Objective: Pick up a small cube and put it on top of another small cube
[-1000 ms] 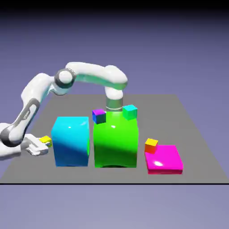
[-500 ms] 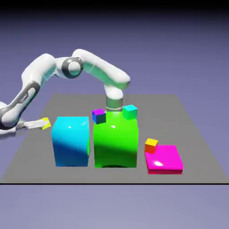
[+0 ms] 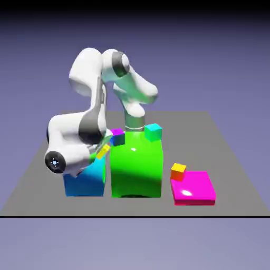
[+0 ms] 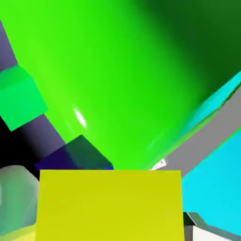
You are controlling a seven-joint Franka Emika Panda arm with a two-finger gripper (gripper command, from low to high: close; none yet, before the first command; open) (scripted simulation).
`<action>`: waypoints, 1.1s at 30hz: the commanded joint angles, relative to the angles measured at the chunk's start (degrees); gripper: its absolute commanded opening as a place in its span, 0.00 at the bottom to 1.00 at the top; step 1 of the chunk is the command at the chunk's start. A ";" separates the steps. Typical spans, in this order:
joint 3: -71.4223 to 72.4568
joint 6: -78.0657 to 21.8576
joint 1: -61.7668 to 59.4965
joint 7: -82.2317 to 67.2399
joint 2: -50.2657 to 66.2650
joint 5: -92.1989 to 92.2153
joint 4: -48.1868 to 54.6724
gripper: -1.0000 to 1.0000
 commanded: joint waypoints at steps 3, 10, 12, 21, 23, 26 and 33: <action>5.19 1.32 6.23 4.53 1.21 -2.72 -1.10 0.00; 12.85 2.30 16.36 19.07 5.00 -6.60 -2.20 0.00; 14.09 2.15 18.31 24.05 6.29 -7.22 -2.19 0.00; 12.99 -0.85 19.75 46.48 11.97 -6.37 -0.35 0.00; 12.25 -1.69 19.53 51.46 13.20 -5.87 0.20 0.00; 11.14 -2.95 19.20 58.94 15.04 -5.12 1.02 0.00; 16.12 0.37 20.73 66.68 16.09 -7.16 -3.01 0.00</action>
